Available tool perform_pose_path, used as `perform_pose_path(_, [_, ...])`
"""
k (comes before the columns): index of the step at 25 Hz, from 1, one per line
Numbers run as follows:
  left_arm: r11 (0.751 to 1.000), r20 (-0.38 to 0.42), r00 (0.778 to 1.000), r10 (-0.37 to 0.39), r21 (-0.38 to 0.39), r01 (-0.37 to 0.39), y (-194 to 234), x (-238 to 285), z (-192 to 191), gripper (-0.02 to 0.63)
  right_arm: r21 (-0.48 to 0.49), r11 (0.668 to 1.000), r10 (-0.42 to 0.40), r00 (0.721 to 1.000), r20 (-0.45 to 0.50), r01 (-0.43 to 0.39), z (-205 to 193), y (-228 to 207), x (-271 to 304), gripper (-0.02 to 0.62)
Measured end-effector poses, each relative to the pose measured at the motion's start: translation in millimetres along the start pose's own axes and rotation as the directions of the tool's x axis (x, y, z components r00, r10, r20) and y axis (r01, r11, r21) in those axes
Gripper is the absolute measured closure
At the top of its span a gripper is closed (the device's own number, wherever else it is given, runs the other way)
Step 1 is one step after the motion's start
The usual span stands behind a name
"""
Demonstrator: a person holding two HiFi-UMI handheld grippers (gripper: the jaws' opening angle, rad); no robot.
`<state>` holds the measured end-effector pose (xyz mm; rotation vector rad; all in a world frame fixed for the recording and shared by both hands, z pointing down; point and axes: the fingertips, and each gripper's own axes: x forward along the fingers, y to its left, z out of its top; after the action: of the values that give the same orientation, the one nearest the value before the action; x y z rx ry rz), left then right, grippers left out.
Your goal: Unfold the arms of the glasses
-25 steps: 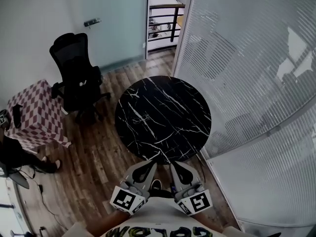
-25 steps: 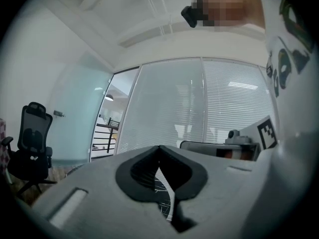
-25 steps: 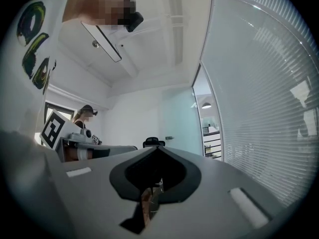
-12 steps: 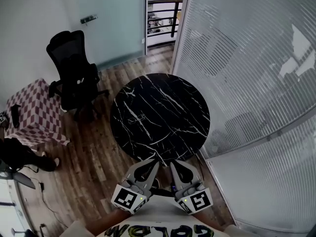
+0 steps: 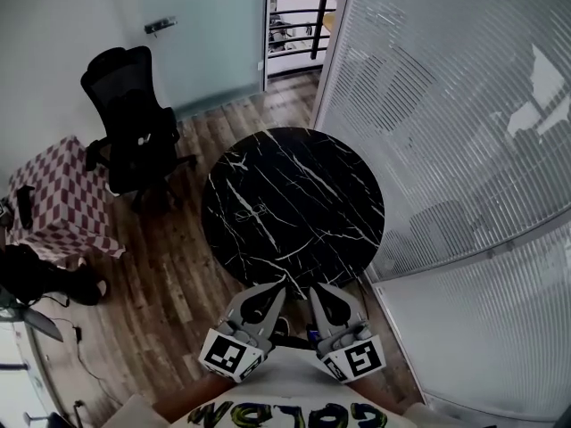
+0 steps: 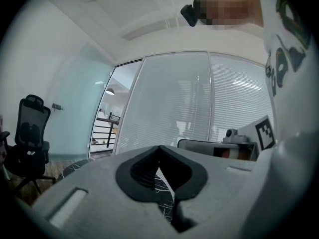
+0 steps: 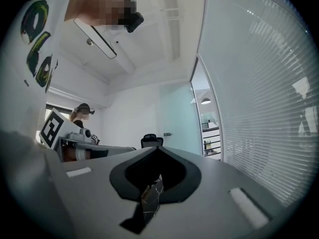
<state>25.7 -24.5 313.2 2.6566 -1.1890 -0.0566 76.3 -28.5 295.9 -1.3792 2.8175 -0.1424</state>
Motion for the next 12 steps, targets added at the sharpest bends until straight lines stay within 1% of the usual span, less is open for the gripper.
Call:
perform_pose_path(4, [1.000,-0.018,1.000,0.007,-0.024,-0.007,16.8,-5.0,-8.5,0.604,0.002,1.000,-0.010,1.000,-0.021,0.010,-8.3,4.7,13.9,0.594])
perform_pose_path(7, [0.998,-0.054,0.998,0.021,-0.055,-0.024,27.5,-9.5,-21.6,0.604,0.037,0.999,-0.014,0.998,-0.058,0.016,-23.9,7.8,20.7,0.594])
perform_pose_path(10, [0.997,-0.078,0.997,0.021,-0.068,-0.026,36.2,-12.4,-32.7,0.604,0.063,0.998,-0.008,0.996,-0.084,0.014,-35.5,13.9,26.0,0.594])
perform_pose_path(12, [0.997,-0.092,0.996,0.019,-0.070,-0.026,41.3,-13.2,-38.4,0.604,0.056,0.998,-0.008,0.995,-0.099,0.014,-40.6,16.6,28.6,0.594])
